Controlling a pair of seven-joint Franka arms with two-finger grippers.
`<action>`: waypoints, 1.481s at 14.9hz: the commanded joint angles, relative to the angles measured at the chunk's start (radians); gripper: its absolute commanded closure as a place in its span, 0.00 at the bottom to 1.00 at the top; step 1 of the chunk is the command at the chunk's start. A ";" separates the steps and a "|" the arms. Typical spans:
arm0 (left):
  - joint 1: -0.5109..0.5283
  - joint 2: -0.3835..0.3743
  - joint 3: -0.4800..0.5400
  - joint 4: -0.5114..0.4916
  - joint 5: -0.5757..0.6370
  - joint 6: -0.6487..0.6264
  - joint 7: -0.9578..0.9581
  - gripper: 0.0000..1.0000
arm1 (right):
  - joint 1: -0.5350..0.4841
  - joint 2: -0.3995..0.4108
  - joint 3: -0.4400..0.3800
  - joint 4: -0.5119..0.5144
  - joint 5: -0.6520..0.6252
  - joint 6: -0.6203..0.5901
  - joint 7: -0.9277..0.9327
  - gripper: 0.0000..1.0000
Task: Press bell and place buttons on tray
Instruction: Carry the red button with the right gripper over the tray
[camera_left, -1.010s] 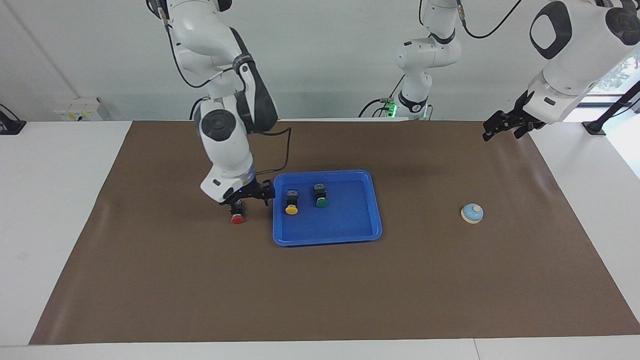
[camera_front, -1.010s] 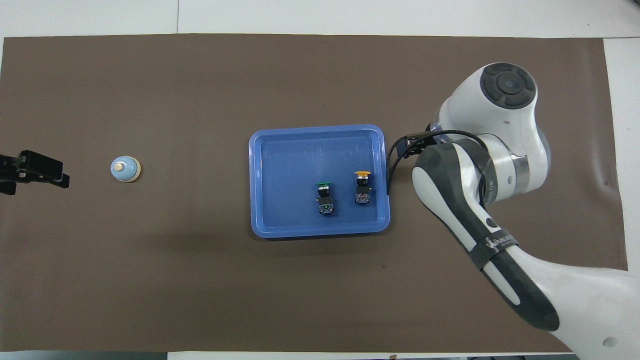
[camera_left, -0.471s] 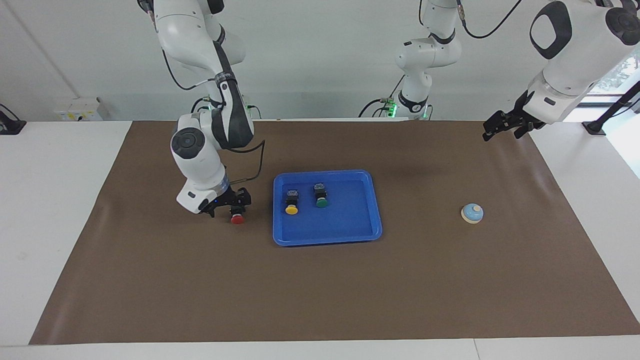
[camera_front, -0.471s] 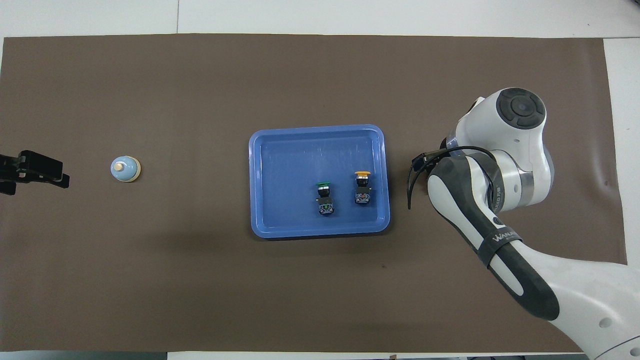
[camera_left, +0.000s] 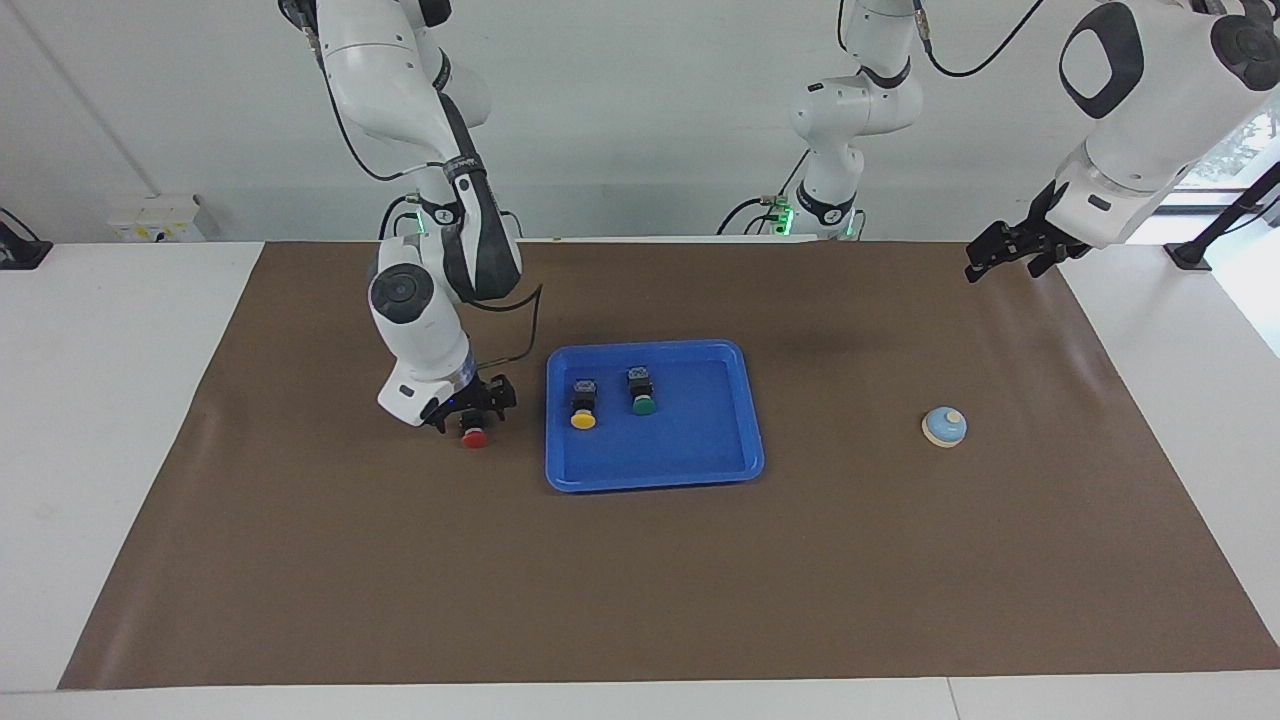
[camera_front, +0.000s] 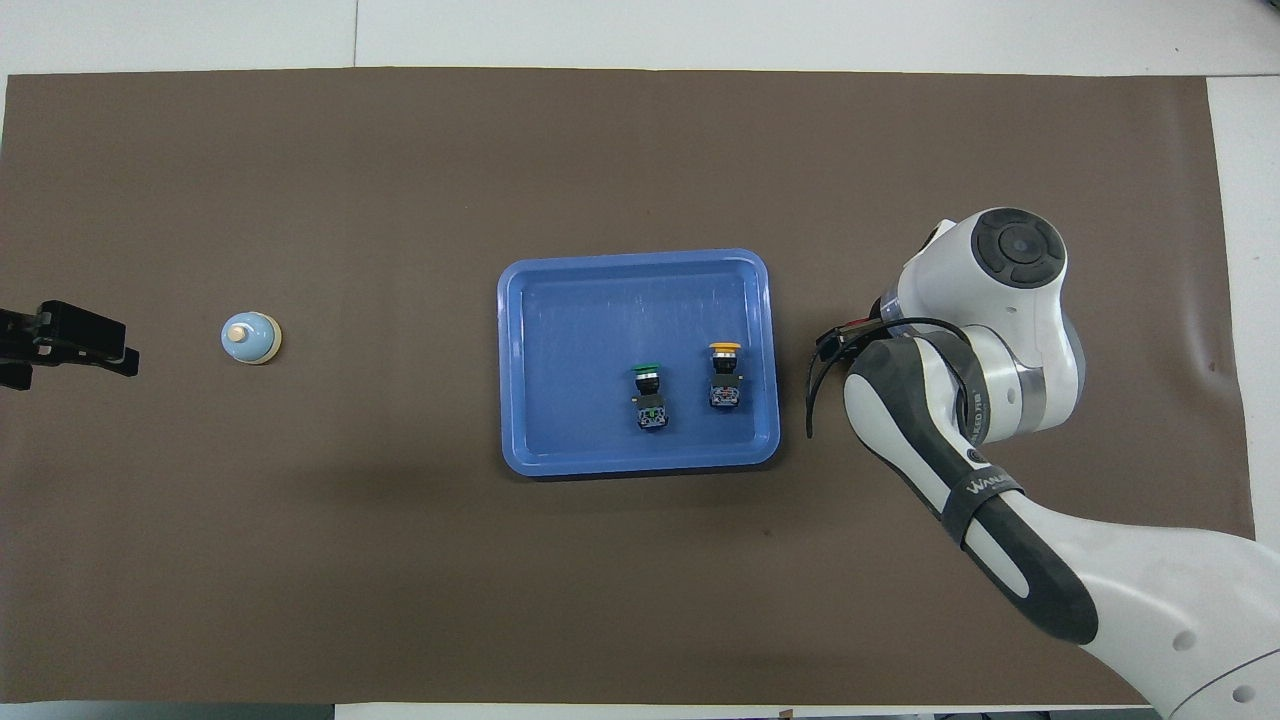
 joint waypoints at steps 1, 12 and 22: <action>-0.007 -0.022 0.005 -0.019 0.002 0.007 0.000 0.00 | -0.005 -0.023 0.003 -0.030 0.007 0.011 0.021 0.02; -0.007 -0.022 0.005 -0.019 0.002 0.009 0.000 0.00 | 0.027 -0.002 0.016 0.080 0.013 -0.061 0.085 1.00; -0.007 -0.022 0.005 -0.019 0.002 0.009 0.000 0.00 | 0.343 0.236 0.016 0.583 0.034 -0.301 0.519 1.00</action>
